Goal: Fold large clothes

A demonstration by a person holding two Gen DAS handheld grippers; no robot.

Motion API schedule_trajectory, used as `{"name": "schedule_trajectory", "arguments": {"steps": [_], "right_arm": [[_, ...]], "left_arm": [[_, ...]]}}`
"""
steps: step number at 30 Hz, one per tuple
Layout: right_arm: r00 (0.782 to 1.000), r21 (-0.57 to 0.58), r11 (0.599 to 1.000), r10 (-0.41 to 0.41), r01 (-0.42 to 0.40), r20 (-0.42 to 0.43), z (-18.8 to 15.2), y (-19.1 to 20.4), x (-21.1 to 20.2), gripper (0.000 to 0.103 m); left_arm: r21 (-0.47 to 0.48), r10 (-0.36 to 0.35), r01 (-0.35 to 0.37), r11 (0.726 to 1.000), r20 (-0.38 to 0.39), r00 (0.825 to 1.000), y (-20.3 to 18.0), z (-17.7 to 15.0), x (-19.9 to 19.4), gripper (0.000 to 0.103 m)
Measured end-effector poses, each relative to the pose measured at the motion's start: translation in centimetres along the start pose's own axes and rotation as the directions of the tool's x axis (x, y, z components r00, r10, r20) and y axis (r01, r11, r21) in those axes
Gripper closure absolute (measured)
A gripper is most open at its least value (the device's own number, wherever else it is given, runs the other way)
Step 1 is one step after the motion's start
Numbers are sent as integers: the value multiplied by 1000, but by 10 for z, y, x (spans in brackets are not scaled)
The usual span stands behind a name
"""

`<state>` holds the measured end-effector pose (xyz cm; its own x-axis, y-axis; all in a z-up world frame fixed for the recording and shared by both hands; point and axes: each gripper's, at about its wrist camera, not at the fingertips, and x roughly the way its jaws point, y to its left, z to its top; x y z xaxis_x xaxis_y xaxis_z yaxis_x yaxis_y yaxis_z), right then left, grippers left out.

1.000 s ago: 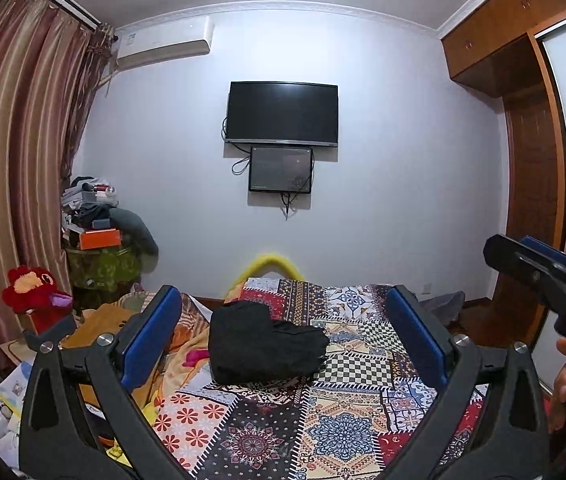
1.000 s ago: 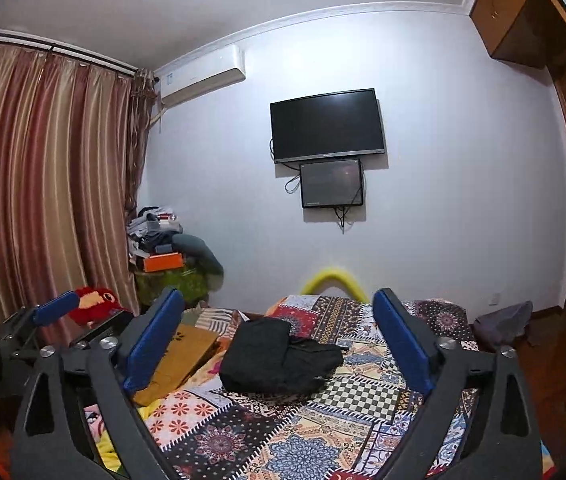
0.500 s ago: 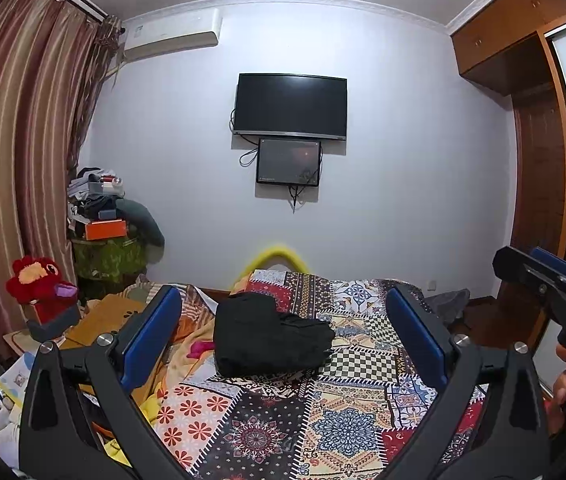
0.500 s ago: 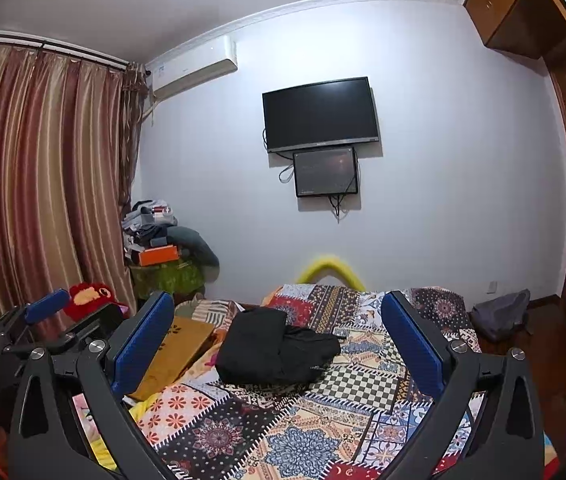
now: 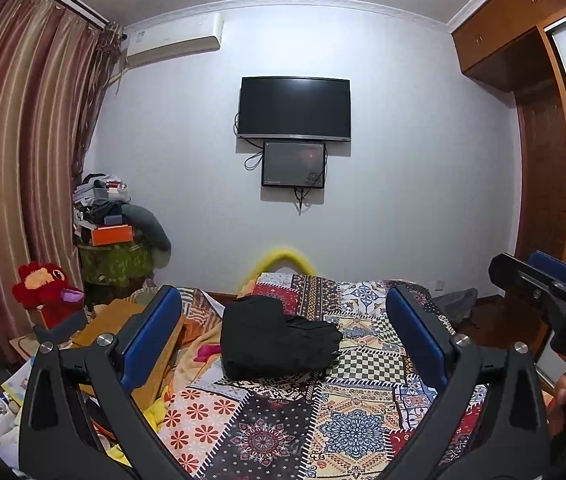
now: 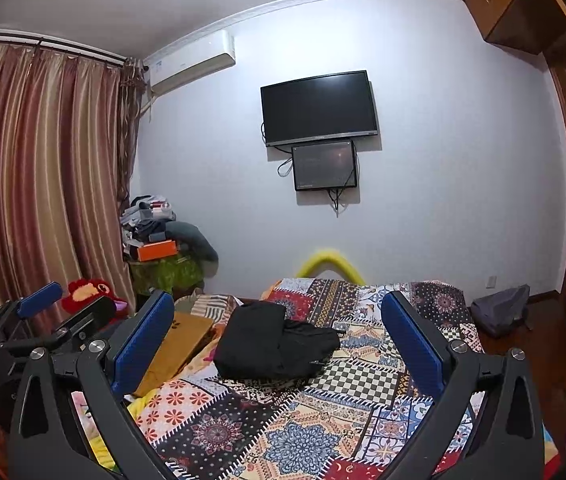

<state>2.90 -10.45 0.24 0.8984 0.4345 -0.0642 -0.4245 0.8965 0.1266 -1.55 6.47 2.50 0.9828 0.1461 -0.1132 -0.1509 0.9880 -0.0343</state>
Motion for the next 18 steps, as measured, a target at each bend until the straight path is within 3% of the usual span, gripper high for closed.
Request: {"name": "schedule_trajectory", "arguments": {"steps": [18], "right_arm": [[1000, 3, 1000, -7, 7, -14, 0, -9, -2, 0]], "left_arm": [[0, -18, 18, 1000, -13, 1000, -4, -1, 5, 0]]}}
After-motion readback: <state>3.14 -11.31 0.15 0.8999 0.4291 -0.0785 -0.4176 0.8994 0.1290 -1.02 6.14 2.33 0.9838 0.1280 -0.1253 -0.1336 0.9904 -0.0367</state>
